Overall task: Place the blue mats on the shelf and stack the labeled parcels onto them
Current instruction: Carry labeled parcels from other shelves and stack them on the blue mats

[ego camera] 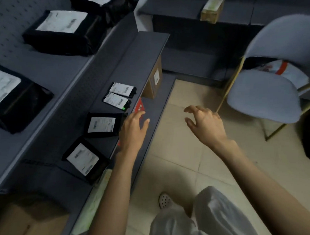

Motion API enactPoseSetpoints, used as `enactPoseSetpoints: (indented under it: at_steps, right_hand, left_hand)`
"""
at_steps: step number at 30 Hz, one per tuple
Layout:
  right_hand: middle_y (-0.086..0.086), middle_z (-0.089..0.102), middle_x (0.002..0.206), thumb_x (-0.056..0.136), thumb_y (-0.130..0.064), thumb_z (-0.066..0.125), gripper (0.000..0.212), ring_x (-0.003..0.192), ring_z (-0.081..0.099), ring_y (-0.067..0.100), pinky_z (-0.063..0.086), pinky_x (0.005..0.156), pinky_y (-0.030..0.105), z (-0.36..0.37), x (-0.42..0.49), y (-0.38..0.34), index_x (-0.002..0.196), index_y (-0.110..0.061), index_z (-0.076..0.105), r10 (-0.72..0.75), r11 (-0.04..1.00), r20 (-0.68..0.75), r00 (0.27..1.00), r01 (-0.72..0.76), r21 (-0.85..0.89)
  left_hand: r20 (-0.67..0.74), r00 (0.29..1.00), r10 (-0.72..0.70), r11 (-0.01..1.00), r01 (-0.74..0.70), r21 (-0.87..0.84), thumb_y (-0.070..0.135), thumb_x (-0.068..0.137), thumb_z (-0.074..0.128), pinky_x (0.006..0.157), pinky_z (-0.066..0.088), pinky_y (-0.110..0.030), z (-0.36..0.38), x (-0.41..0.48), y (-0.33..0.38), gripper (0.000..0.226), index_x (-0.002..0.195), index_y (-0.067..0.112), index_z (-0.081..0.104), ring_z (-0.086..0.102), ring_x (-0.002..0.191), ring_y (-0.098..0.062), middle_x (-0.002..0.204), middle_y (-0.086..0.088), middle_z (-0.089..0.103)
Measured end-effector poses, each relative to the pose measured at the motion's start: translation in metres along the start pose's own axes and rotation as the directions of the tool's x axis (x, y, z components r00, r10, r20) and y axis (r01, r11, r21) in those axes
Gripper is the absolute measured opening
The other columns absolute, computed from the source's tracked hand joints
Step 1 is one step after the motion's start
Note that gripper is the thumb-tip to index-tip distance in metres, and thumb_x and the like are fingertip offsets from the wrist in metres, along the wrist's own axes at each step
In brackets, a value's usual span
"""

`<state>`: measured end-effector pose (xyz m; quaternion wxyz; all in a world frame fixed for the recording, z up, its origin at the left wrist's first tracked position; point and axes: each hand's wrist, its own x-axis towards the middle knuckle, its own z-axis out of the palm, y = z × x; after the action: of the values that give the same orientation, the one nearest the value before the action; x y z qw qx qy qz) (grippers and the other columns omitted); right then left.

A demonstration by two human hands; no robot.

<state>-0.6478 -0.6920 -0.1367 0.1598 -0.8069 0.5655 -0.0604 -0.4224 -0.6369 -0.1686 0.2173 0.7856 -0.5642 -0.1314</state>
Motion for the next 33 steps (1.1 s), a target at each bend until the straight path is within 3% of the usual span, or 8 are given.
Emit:
enactPoseSetpoints:
  at_steps: [5,9,18,25,30,33]
  right_hand:
    - [0.001,0.064,0.123,0.096,-0.034,0.052,0.033,0.110,0.060,0.030,0.045,0.089,0.040,0.016,0.100,0.014,0.128,-0.026,0.055,-0.094,0.995,0.036,0.995,0.096,-0.033]
    - [0.002,0.061,0.129,0.097,-0.036,0.050,0.039,0.114,0.058,0.030,0.044,0.094,0.040,0.036,0.193,0.018,0.135,-0.026,0.052,-0.224,0.969,0.172,0.959,0.239,-0.068]
    - [0.007,0.060,0.132,0.099,-0.038,0.049,0.044,0.113,0.060,0.031,0.049,0.096,0.043,0.069,0.377,0.021,0.140,-0.024,0.050,-0.484,0.847,0.387,0.785,0.531,-0.016]
    - [0.007,0.049,0.143,0.096,-0.037,0.052,0.052,0.127,0.050,0.033,0.045,0.097,0.045,0.148,0.450,-0.007,0.144,-0.018,0.044,-0.572,0.771,0.442,0.691,0.637,0.001]
    - [0.014,0.043,0.148,0.096,-0.035,0.052,0.063,0.136,0.039,0.034,0.038,0.110,0.042,0.222,0.463,-0.038,0.150,-0.009,0.034,-0.584,0.774,0.504,0.636,0.623,0.110]
    - [0.016,0.035,0.153,0.096,-0.036,0.052,0.069,0.139,0.033,0.036,0.034,0.113,0.044,0.255,0.467,-0.052,0.152,-0.005,0.026,-0.585,0.778,0.514,0.627,0.614,0.135]
  left_hand:
    - [0.010,0.984,-0.176,0.984,0.176,-0.016,0.033,0.095,0.059,0.081,0.051,-0.039,0.030,0.061,-0.025,0.039,0.131,0.016,0.059,0.060,0.112,-0.029,0.129,-0.009,0.059]
    - [-0.025,0.947,-0.319,0.948,0.319,-0.023,0.031,0.094,0.061,0.081,0.049,-0.038,0.053,0.104,-0.037,0.039,0.131,0.019,0.058,0.058,0.115,-0.030,0.130,-0.009,0.057]
    - [-0.035,0.723,-0.690,0.709,0.666,-0.233,0.036,0.094,0.062,0.105,0.040,-0.039,0.111,0.189,-0.039,0.052,0.141,0.016,0.051,0.045,0.132,-0.032,0.143,-0.012,0.048]
    - [-0.049,0.614,-0.788,0.605,0.758,-0.242,0.022,0.092,0.065,0.111,0.035,-0.045,0.150,0.245,-0.077,0.061,0.146,0.009,0.042,0.039,0.134,-0.040,0.146,-0.019,0.041]
    - [-0.060,0.593,-0.803,0.592,0.781,-0.199,0.029,0.093,0.062,0.114,0.029,-0.048,0.177,0.274,-0.114,0.071,0.153,0.012,0.028,0.023,0.141,-0.041,0.156,-0.016,0.025]
    - [-0.072,0.530,-0.845,0.533,0.823,-0.195,0.035,0.093,0.062,0.115,0.025,-0.047,0.187,0.281,-0.145,0.078,0.154,0.009,0.022,0.022,0.139,-0.042,0.154,-0.021,0.022]
